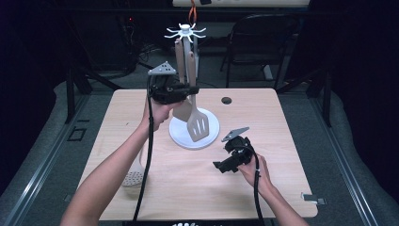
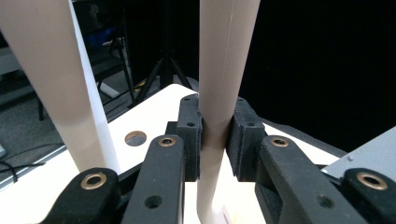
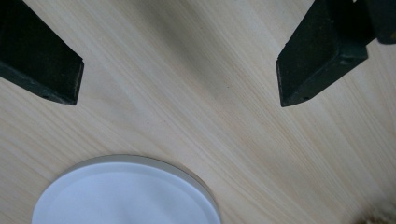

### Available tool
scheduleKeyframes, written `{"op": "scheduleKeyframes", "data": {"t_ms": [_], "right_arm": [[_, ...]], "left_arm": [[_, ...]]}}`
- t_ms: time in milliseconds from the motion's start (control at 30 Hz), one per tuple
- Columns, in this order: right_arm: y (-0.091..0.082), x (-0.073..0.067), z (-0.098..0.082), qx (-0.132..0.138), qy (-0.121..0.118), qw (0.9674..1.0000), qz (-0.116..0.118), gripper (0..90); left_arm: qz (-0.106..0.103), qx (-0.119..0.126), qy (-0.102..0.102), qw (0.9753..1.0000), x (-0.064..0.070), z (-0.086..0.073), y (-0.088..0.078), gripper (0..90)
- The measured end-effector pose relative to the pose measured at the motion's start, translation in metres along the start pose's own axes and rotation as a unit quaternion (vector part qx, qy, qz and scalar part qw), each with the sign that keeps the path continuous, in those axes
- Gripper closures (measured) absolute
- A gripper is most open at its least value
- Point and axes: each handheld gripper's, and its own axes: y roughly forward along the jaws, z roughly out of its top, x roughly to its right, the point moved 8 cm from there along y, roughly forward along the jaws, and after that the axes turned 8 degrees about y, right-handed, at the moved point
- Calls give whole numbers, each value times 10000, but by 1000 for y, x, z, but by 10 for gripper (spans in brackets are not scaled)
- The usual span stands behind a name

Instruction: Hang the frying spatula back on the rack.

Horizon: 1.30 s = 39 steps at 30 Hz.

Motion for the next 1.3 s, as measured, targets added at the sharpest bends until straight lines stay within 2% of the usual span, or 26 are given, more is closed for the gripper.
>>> {"op": "scheduleKeyframes", "data": {"t_ms": [400, 667, 1033, 1300], "right_arm": [[0, 0, -1, -67, -46, 10000, -46, 7], [2, 0, -1, -16, 0, 10000, -19, 7], [3, -1, -1, -67, -43, 10000, -44, 10], [3, -1, -2, -93, -56, 9999, -43, 11]], "left_arm": [[92, 3, 66, 9999, -9, 11, 3, 772], [135, -10, 147, 9998, -11, 19, 3, 772], [149, -90, 117, 9998, -16, 23, 6, 772], [181, -45, 42, 9998, -22, 25, 8, 771]]}}
